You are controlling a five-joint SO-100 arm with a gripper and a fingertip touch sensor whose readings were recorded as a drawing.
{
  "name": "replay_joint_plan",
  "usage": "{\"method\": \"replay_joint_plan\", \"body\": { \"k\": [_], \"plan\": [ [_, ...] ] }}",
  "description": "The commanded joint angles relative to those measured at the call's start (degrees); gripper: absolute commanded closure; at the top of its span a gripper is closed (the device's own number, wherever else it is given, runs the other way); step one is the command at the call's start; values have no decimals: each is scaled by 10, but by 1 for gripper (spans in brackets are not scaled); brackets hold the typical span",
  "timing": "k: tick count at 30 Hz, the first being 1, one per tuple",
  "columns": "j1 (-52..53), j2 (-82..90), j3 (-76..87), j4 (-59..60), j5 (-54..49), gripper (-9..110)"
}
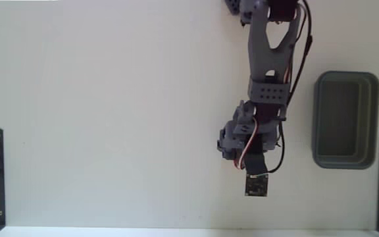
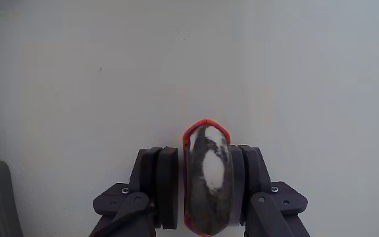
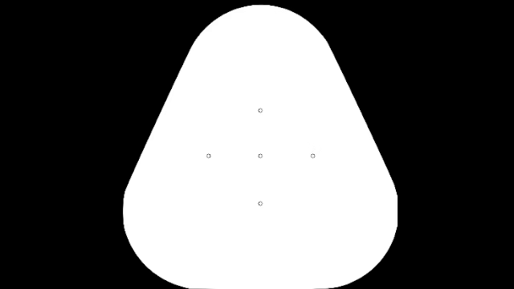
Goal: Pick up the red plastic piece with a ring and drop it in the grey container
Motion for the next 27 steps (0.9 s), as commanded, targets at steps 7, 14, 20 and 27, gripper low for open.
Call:
{"method": "replay_joint_plan", "body": {
  "k": [7,14,20,27],
  "plan": [
    [4,15,-5,-2,2,64],
    [4,15,-5,-2,2,66],
    [4,15,-5,-2,2,67],
    [4,15,-5,-2,2,70]
  ]
}}
